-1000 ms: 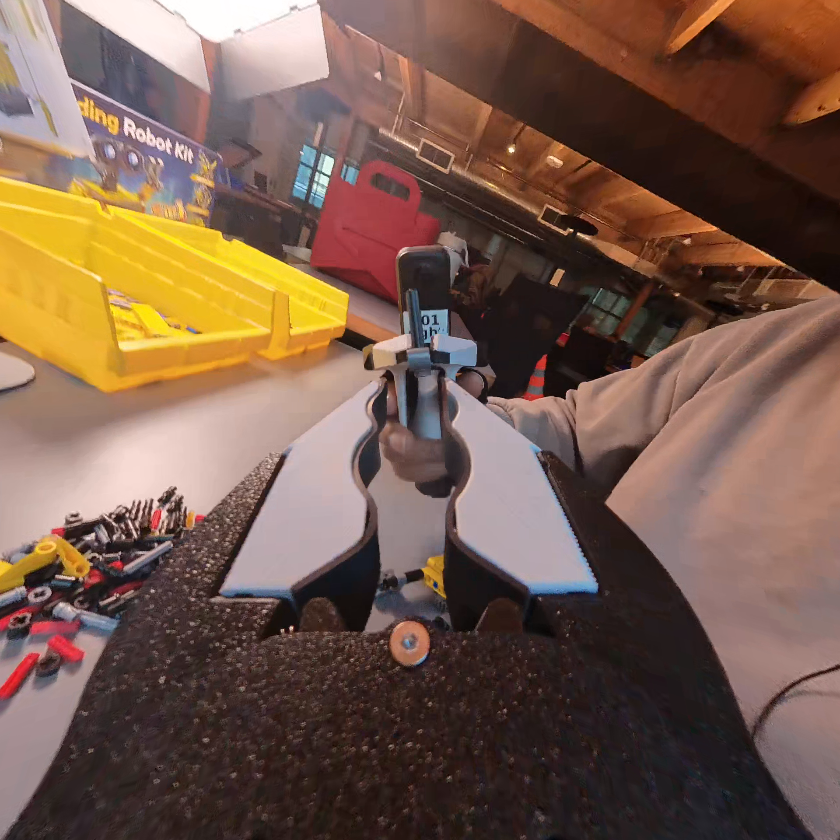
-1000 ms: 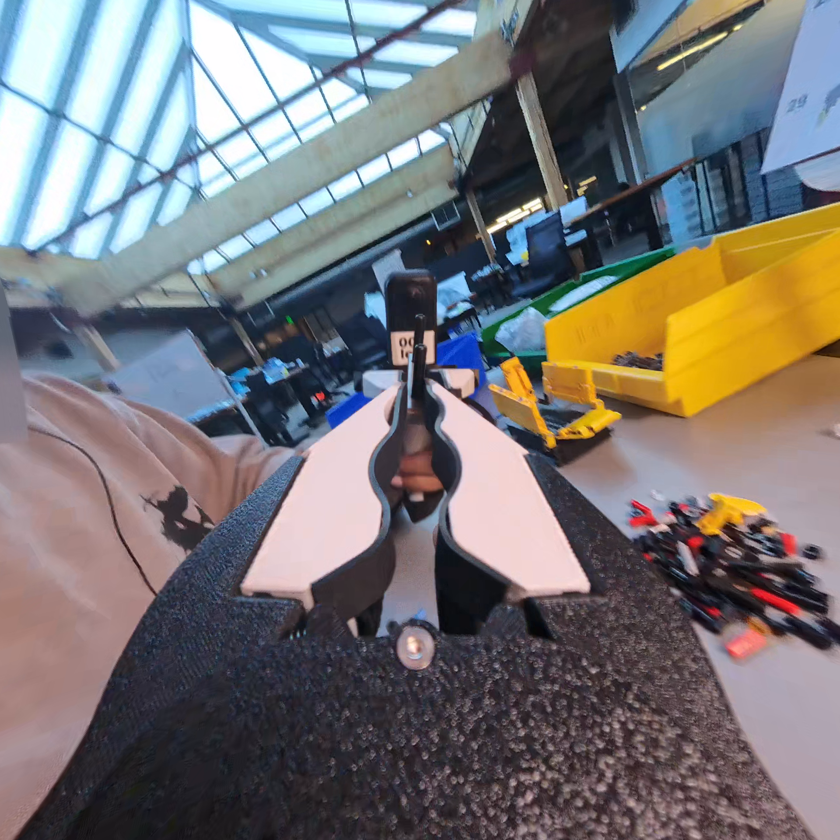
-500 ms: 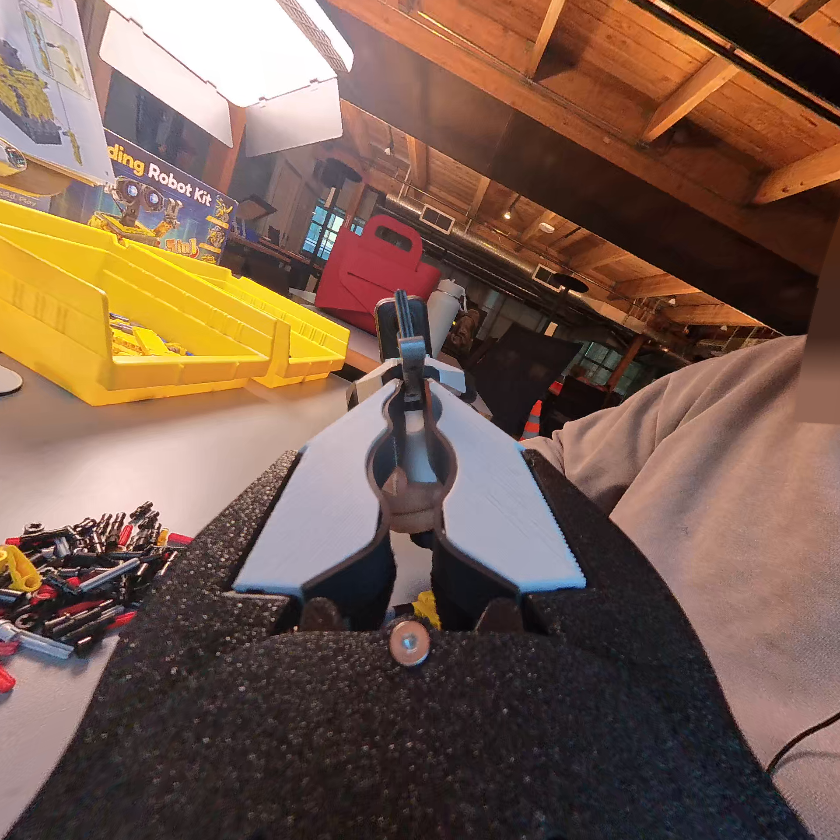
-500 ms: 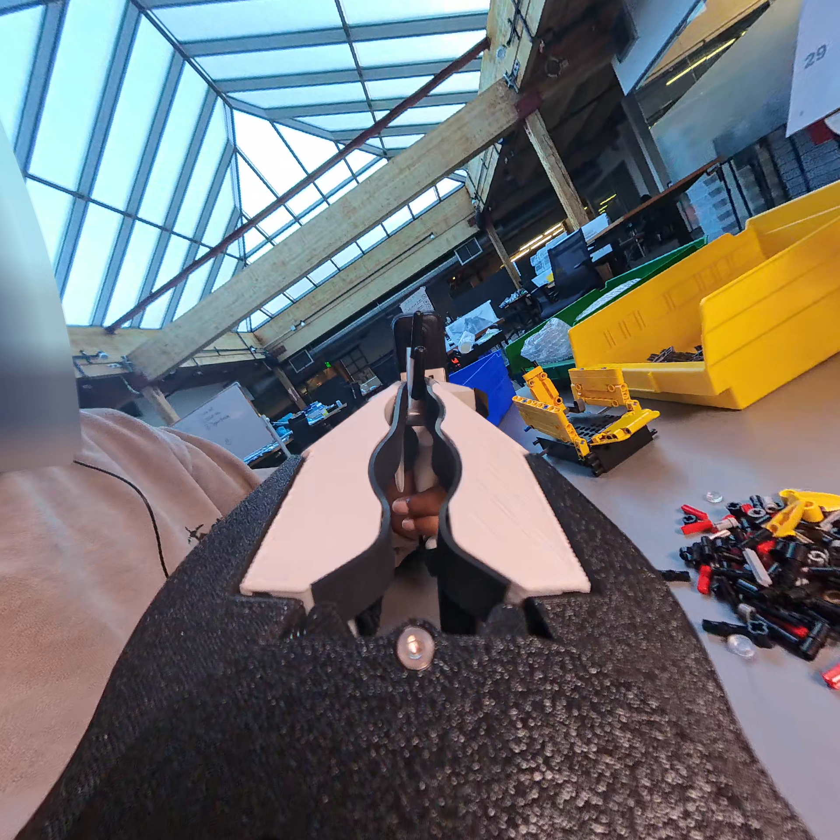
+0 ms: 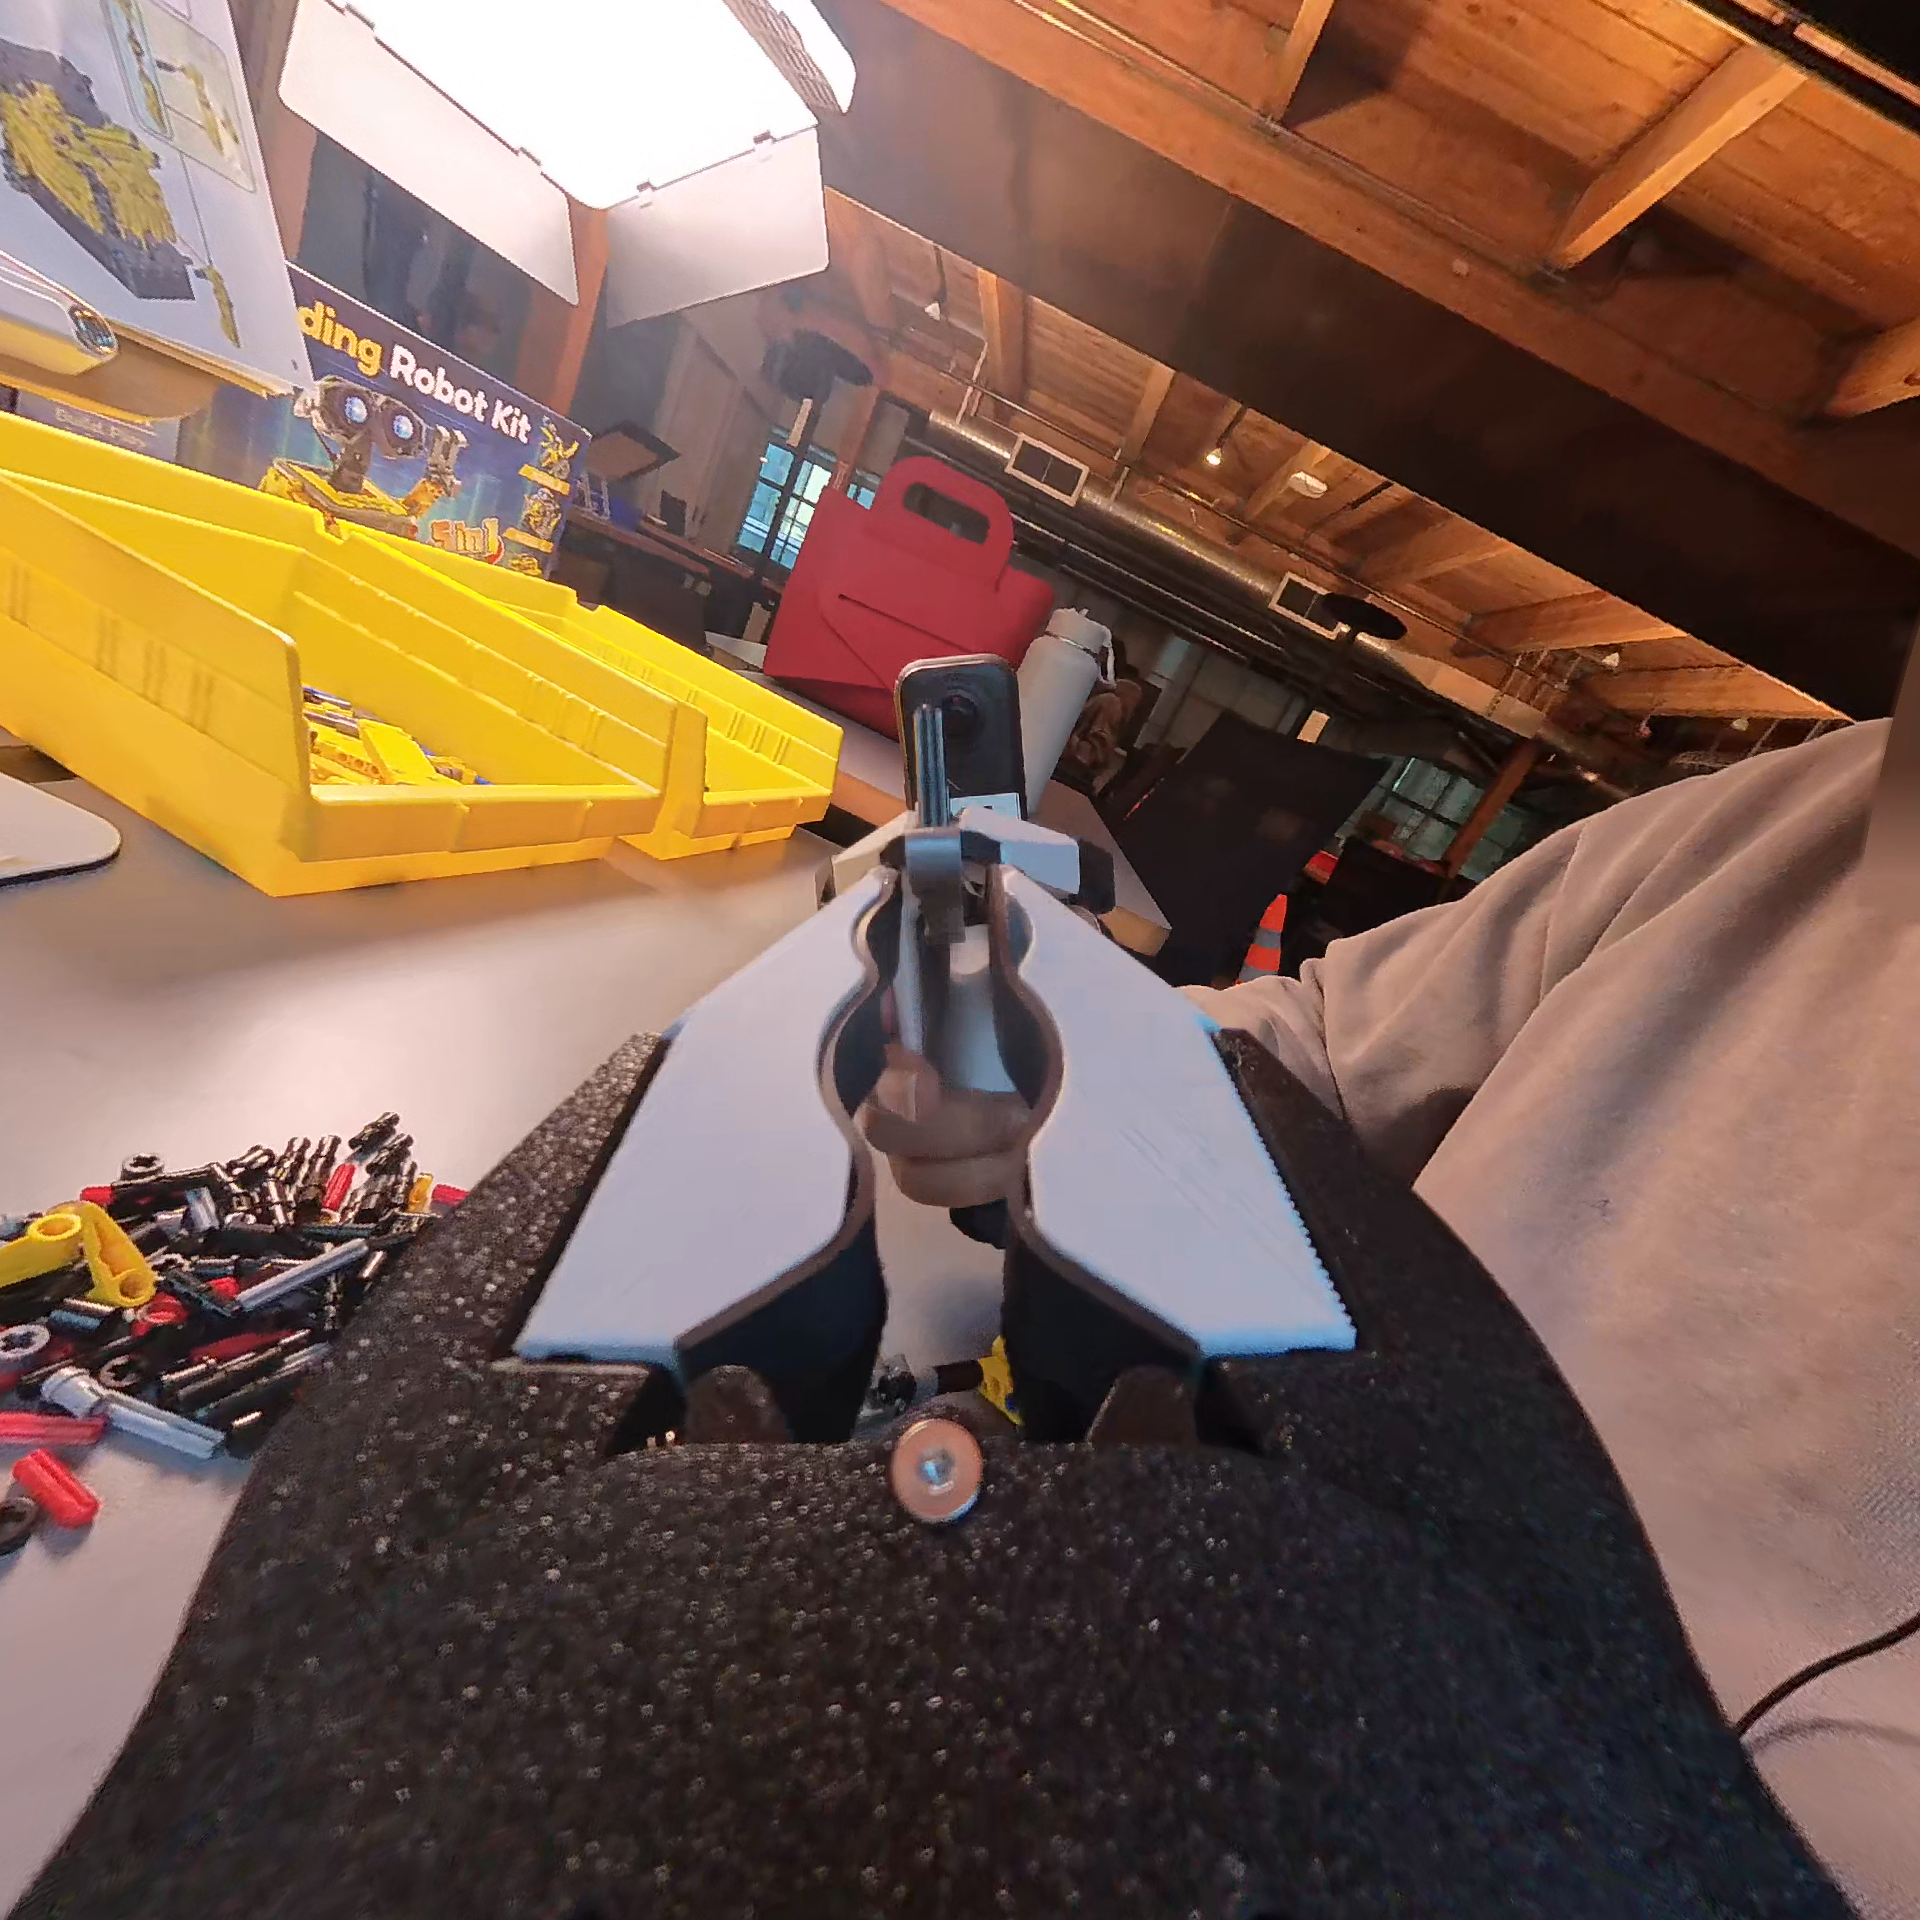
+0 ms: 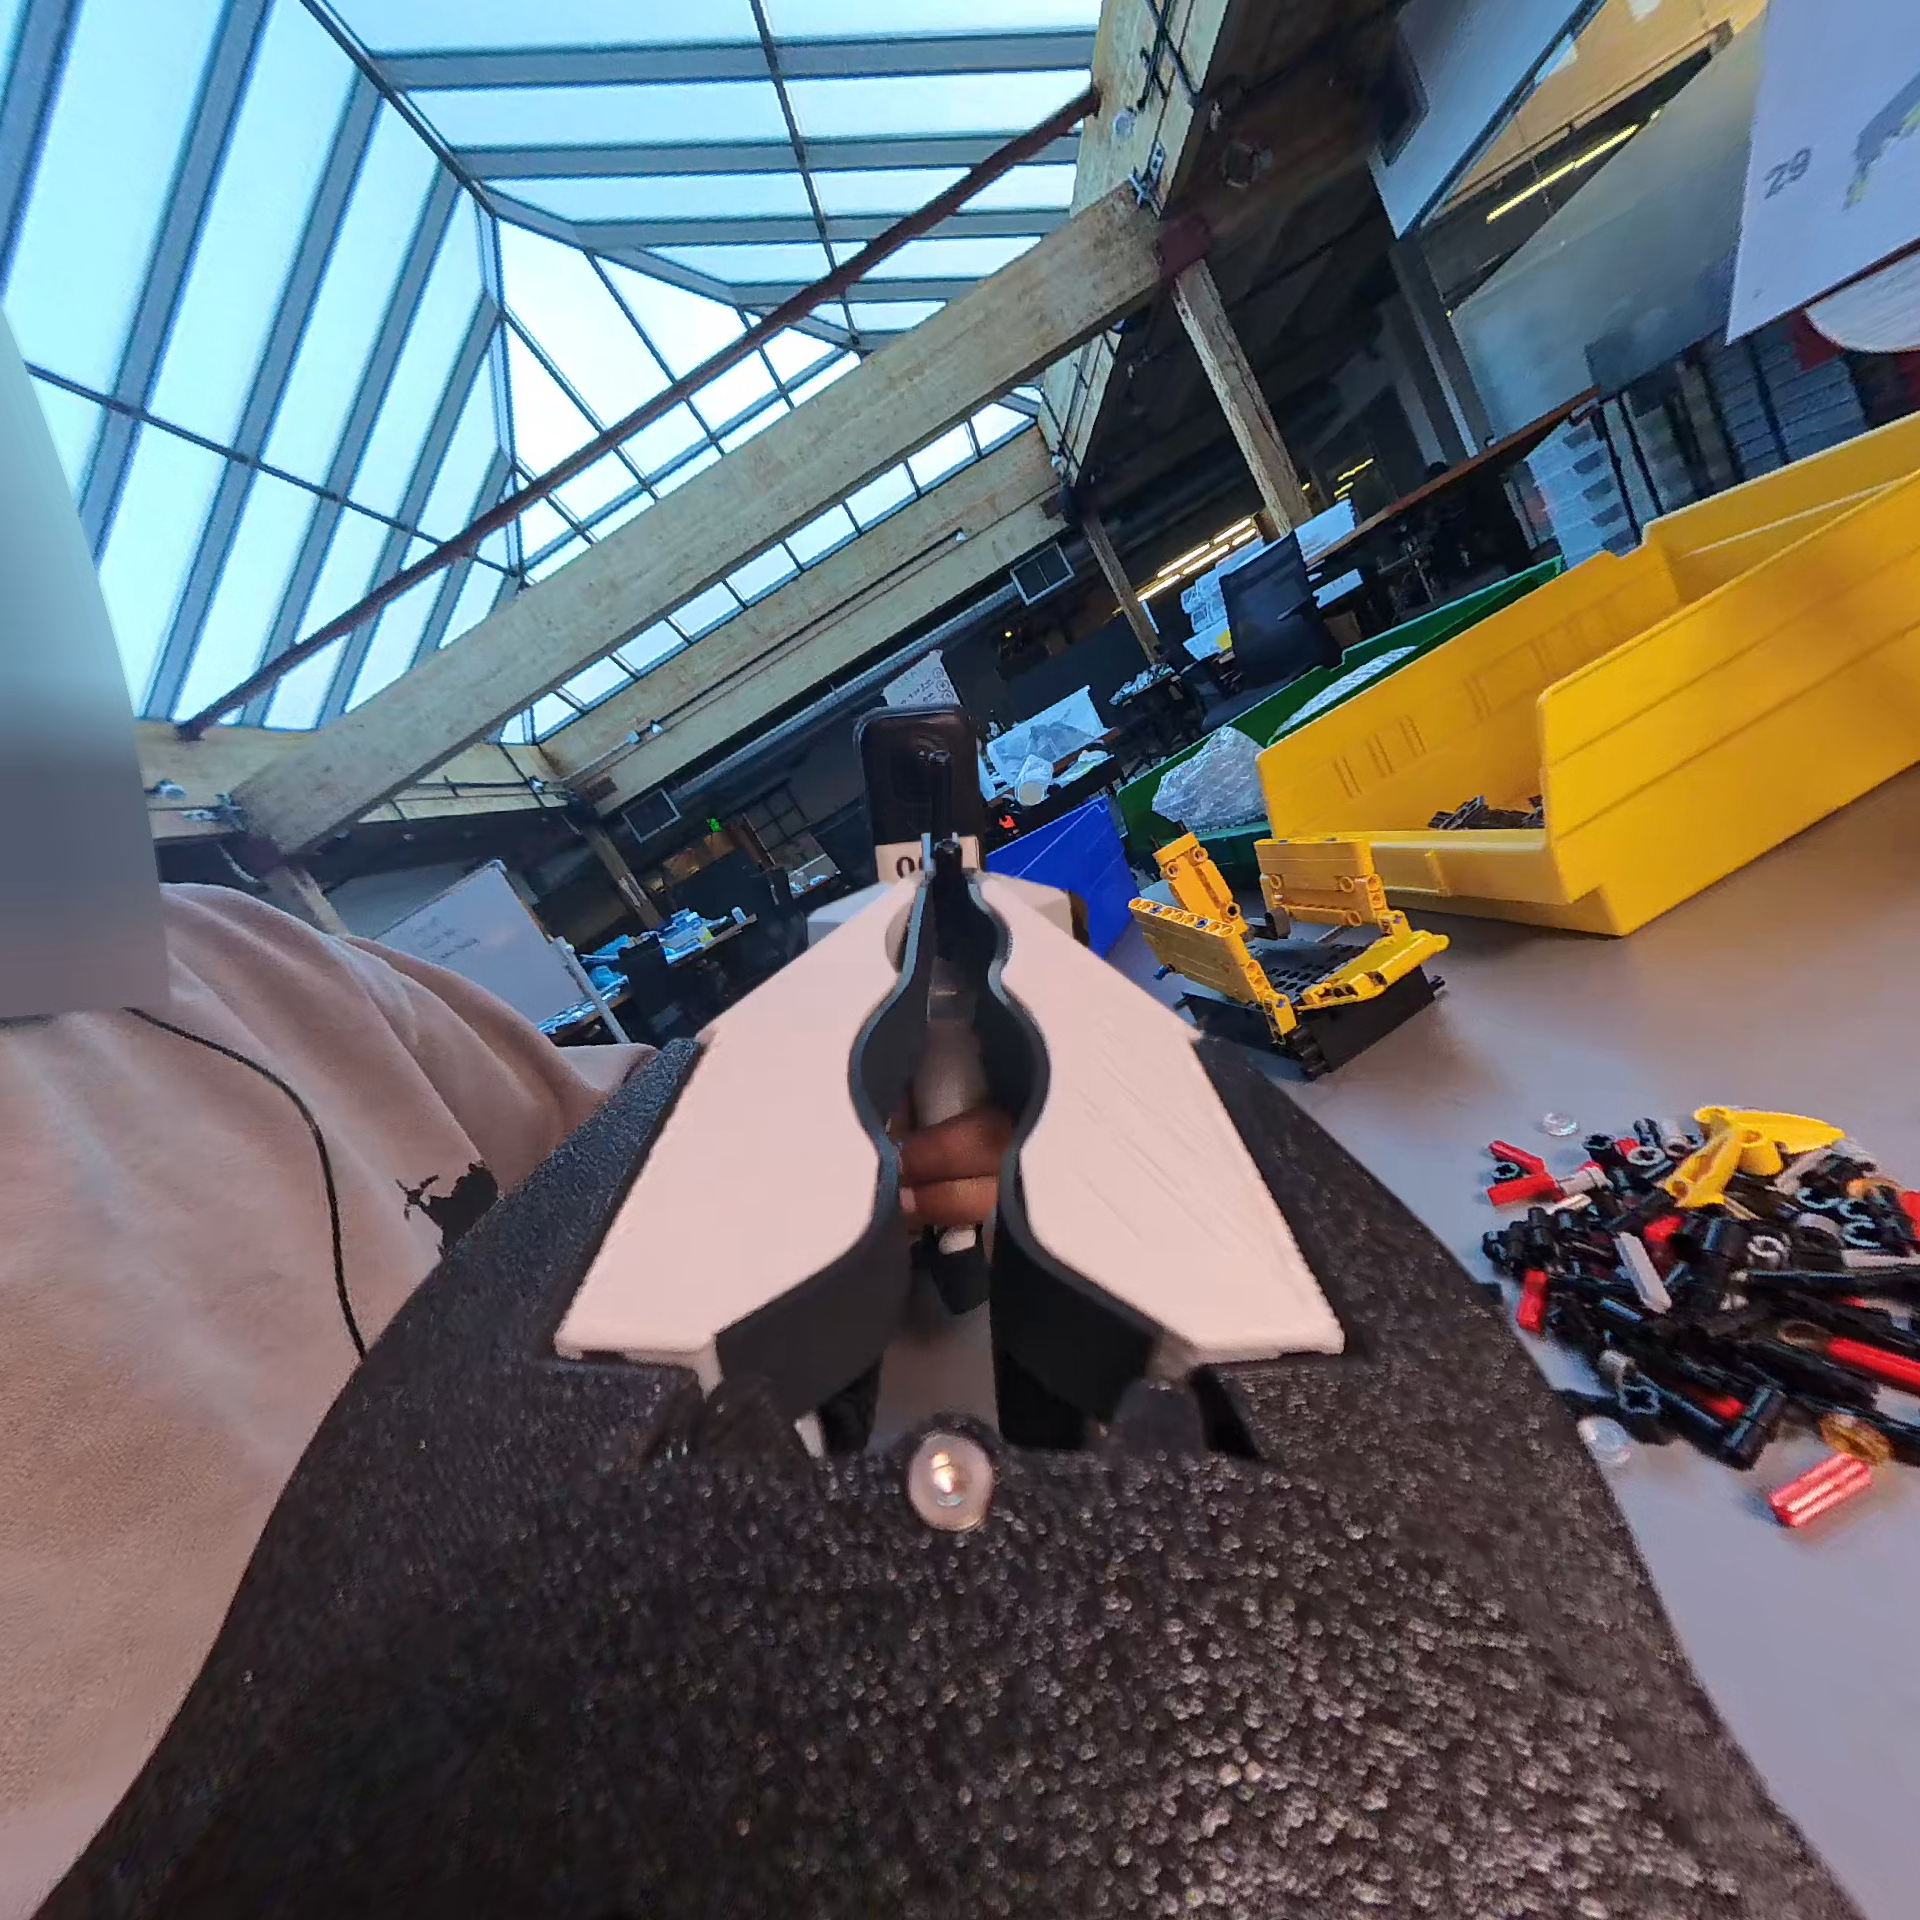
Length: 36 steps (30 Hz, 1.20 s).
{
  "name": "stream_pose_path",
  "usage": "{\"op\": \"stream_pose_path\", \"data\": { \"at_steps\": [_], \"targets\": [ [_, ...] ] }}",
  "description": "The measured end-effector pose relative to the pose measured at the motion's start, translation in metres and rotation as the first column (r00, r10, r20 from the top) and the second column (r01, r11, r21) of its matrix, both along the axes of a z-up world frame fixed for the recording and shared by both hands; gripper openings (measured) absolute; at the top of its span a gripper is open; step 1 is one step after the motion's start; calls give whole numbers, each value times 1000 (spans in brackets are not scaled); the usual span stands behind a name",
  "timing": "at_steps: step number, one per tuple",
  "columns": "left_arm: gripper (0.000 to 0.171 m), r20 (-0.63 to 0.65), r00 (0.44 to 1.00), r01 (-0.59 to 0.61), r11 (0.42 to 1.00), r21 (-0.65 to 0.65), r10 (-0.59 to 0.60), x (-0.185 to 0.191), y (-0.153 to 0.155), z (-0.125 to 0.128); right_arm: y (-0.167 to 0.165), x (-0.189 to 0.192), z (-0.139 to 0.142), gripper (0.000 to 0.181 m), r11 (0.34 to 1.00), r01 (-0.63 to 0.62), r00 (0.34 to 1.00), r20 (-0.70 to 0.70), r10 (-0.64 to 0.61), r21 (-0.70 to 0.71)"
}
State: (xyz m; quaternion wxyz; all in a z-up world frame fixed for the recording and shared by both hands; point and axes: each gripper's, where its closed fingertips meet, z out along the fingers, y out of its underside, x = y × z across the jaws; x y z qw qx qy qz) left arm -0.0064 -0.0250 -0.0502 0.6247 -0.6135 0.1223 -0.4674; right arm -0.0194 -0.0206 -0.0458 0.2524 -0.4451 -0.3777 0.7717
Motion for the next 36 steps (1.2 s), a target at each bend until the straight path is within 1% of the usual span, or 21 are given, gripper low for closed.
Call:
{"op": "stream_pose_path", "data": {
  "at_steps": [2, 5, 8, 10, 11, 12, 15, 16, 17, 18, 19, 20, 21, 22, 24, 26, 27, 29, 31, 34, 36],
  "targets": [
    [5, -21, 1000, 13, 1000, 1, -13, 1, -2, -1, -2, -1, -1, 3, 1000, 3, 1000, -2, -3, -1],
    [5, -43, 999, 30, 999, -16, -31, 1, -3, -3, -3, -1, -1, 1, 1000, 7, 1000, 5, -7, 17],
    [5, 24, 997, 76, 997, -33, -75, 4, -7, 0, -8, 3, 7, 0, 1000, -21, 1000, -9, 21, 6],
    [5, 96, 990, 108, 992, -64, -102, 4, -6, -6, -7, 1, 3, 0, 1000, -21, 1000, 13, 20, 23],
    [5, 116, 987, 121, 990, -75, -112, 5, -5, -7, -6, 1, 2, 0, 999, -34, 999, 18, 34, 4],
    [5, 110, 987, 125, 989, -76, -117, 6, -5, -7, -5, 2, 2, 0, 999, -44, 999, 14, 45, -18],
    [5, 107, 986, 136, 988, -66, -129, 10, -4, -1, -4, 5, 11, 0, 998, -58, 998, -14, 58, -4],
    [4, 42, 989, 146, 983, -110, -142, 15, -3, -15, 3, 8, 19, 1, 998, -44, 997, -59, 42, -35],
    [5, -67, 988, 126, 978, -165, -138, 21, -6, -43, 42, 26, 52, 0, 974, -12, 981, -192, -33, -227],
    [5, -14, 986, 157, 965, -208, -164, 23, -12, -49, 76, 47, 76, 0, 970, 65, 955, -267, -128, -234],
    [5, 5, 990, 140, 976, -166, -141, 19, -10, -38, 82, 57, 84, 1, 983, 163, 949, -259, -179, -82],
    [6, -11, 992, 126, 984, -126, -129, 15, -7, -27, 71, 58, 85, 0, 982, 184, 957, -232, -172, 32],
    [6, -32, 989, 137, 984, -115, -142, 15, -3, -20, 61, 54, 79, 1, 980, 184, 964, -212, -164, 80],
    [6, -90, 987, 125, 986, -114, -135, 16, 3, -20, 57, 48, 69, 0, 981, 173, 970, -186, -155, 85],
    [6, -176, 977, 102, 987, -120, -123, 17, 8, -27, 57, 37, 42, 1, 992, 122, 988, -105, -117, 45],
    [6, -156, 981, 90, 984, -154, -114, 13, 10, -34, 55, 30, 24, 2, 989, 105, 994, -51, -100, 103],
    [6, -150, 982, 85, 981, -177, -112, 12, 10, -40, 55, 28, 20, 2, 986, 102, 994, -39, -98, 131],
    [6, -182, 980, 50, 980, -193, -86, 6, 9, -52, 51, 25, 15, 2, 987, 72, 997, -19, -70, 142],
    [6, -218, 974, 18, 983, -183, -58, -1, 7, -53, 53, 21, 3, 2, 973, 106, 993, 23, -113, 203],
    [6, -264, 964, -20, 988, -151, -20, -11, 6, -50, 65, 15, -19, 3, 938, 165, 972, 108, -207, 306],
    [6, -299, 954, -49, 989, -137, 6, -17, 6, -52, 75, 14, -26, 3, 919, 207, 956, 133, -263, 336]
  ]
}}
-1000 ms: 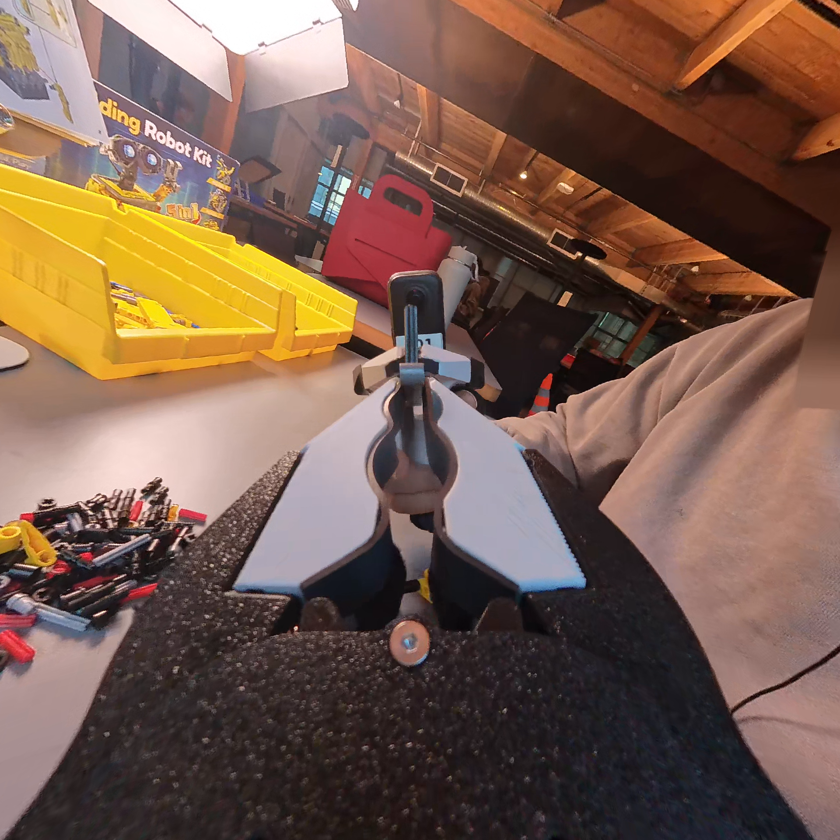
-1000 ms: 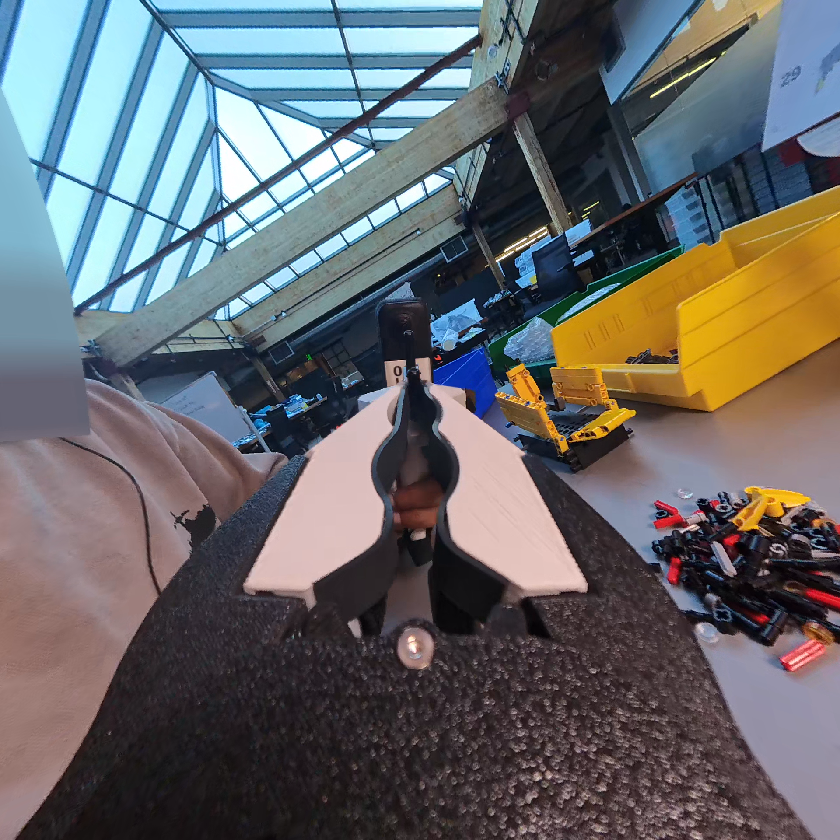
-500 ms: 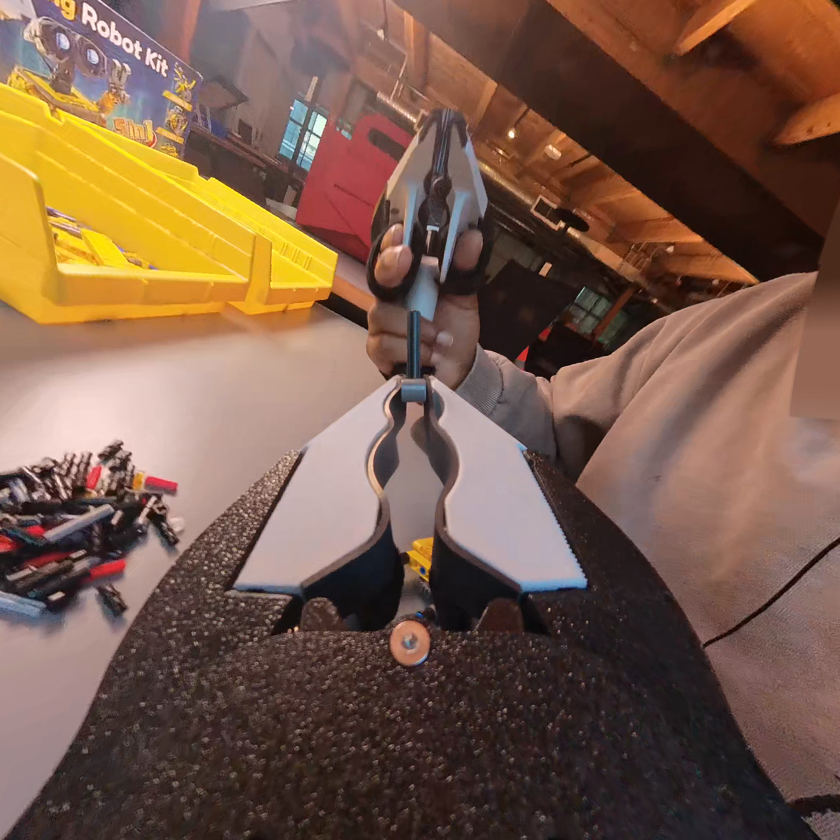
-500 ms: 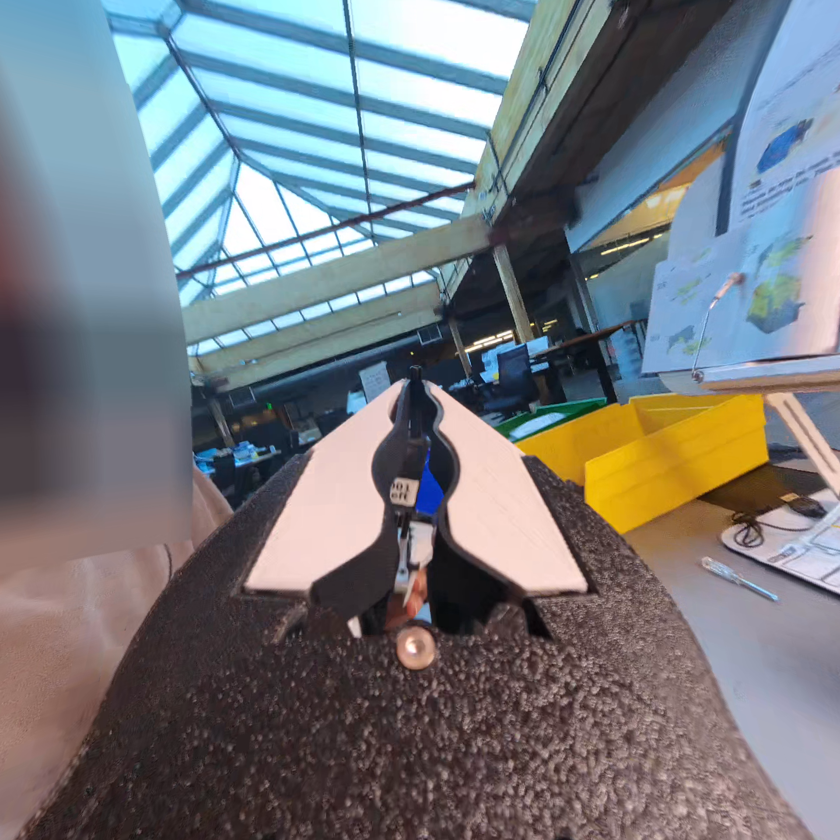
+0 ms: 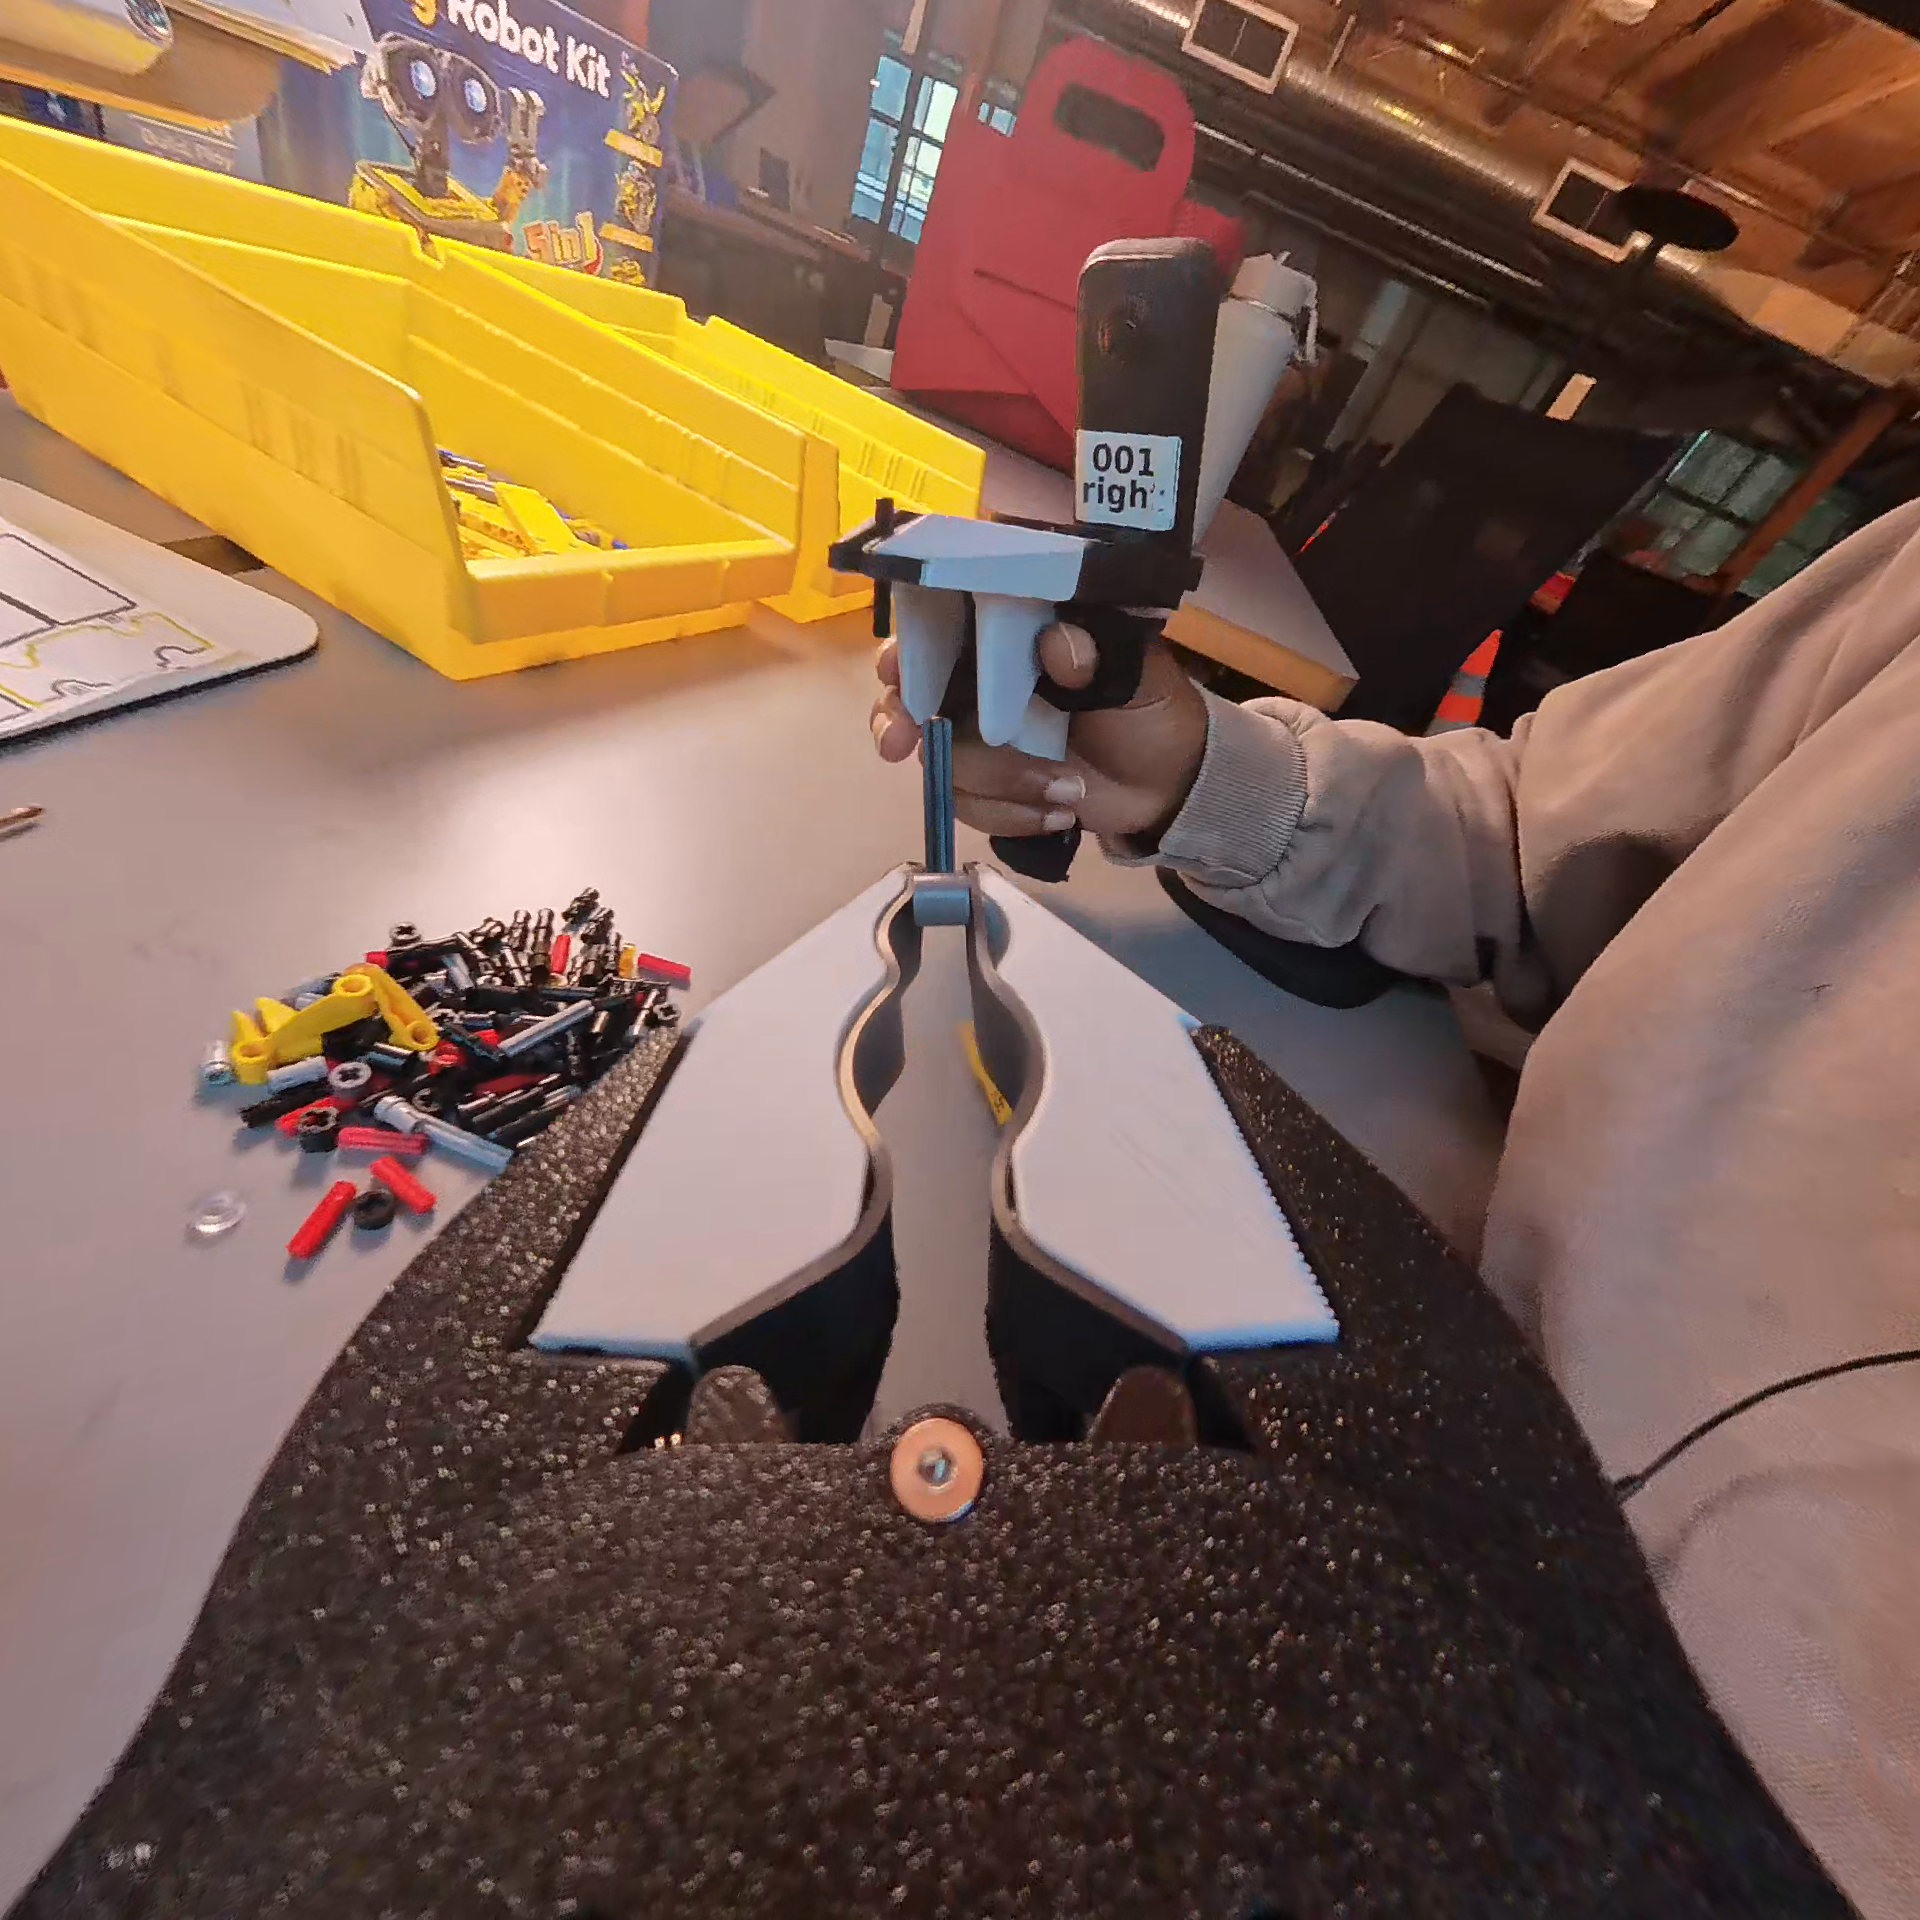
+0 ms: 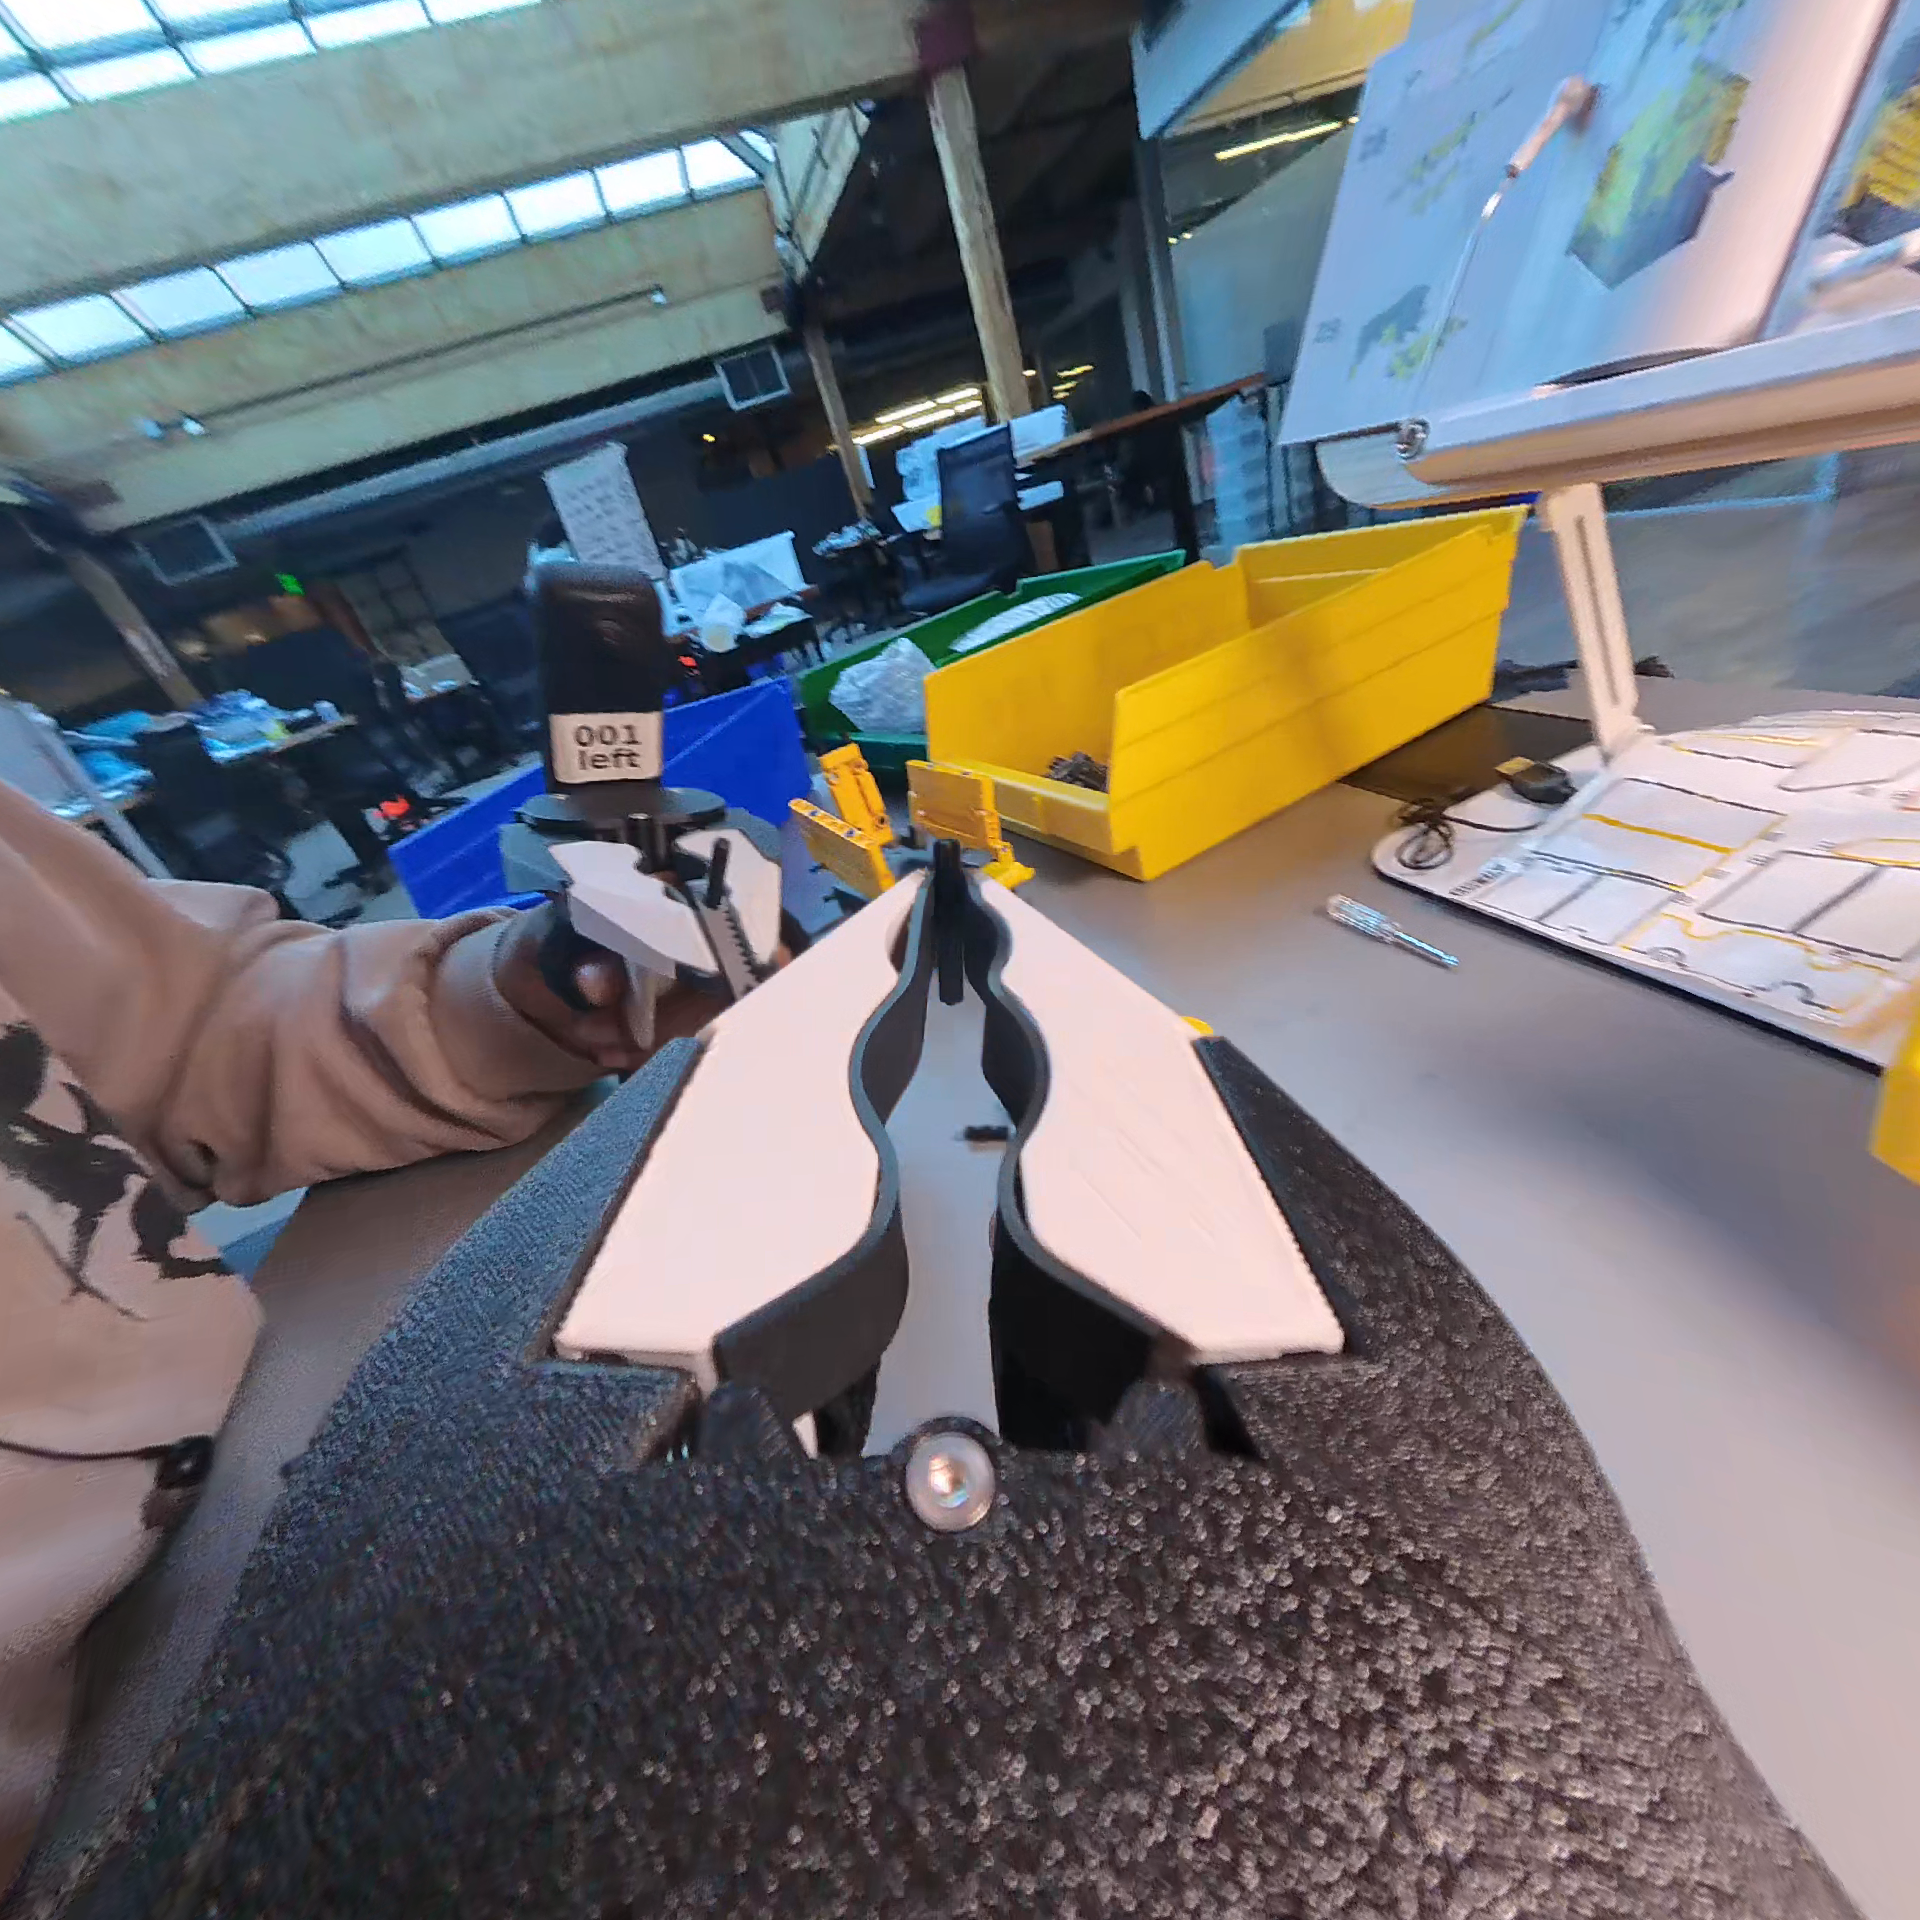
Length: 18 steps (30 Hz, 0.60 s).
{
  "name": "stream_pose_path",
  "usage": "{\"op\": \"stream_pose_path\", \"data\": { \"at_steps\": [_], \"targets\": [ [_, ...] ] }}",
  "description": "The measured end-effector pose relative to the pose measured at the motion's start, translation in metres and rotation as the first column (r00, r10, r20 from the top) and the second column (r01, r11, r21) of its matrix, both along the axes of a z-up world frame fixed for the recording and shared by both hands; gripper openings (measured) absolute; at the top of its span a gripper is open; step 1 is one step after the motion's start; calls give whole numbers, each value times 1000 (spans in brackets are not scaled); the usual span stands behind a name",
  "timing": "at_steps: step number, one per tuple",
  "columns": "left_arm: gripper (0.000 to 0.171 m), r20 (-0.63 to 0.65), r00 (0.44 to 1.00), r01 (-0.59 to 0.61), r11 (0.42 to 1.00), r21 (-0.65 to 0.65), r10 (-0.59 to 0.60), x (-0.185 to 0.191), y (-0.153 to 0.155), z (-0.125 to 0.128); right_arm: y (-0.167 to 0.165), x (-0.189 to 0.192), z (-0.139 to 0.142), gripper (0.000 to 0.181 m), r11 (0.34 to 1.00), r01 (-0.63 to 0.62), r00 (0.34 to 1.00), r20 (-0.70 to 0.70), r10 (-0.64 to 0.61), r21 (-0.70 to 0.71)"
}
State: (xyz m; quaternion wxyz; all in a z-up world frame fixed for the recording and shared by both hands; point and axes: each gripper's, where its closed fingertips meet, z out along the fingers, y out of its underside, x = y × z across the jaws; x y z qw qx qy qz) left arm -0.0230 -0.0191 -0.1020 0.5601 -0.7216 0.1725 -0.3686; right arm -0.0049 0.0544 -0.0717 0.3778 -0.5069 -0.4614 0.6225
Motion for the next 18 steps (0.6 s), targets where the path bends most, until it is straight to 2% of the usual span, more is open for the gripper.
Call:
{"op": "stream_pose_path", "data": {
  "at_steps": [4, 6, 8, 13, 16, 18],
  "targets": [
    [6, -90, 995, -35, 999, 11, 36, -9, 0, -6, 16, 1, -16, 3, 992, 93, 993, 63, -98, 80],
    [6, -139, 989, -54, 998, 25, 57, -13, 1, -8, 24, 0, -29, 3, 968, 137, 978, 128, -166, 211],
    [6, -177, 981, -72, 997, 36, 77, -16, 1, -9, 29, 0, -45, 3, 912, 146, 950, 204, -238, 384],
    [6, -249, 958, -140, 989, 40, 145, -29, 5, -13, 27, -2, -78, 3, 728, 43, 889, 306, -341, 684],
    [6, -269, 949, -163, 986, 31, 166, -36, 7, -16, 24, 1, -92, 3, 641, -51, 865, 355, -356, 766],
    [6, -281, 944, -172, 985, 26, 173, -40, 8, -18, 20, 7, -104, 2, 600, -159, 838, 428, -339, 784]
  ]
}}
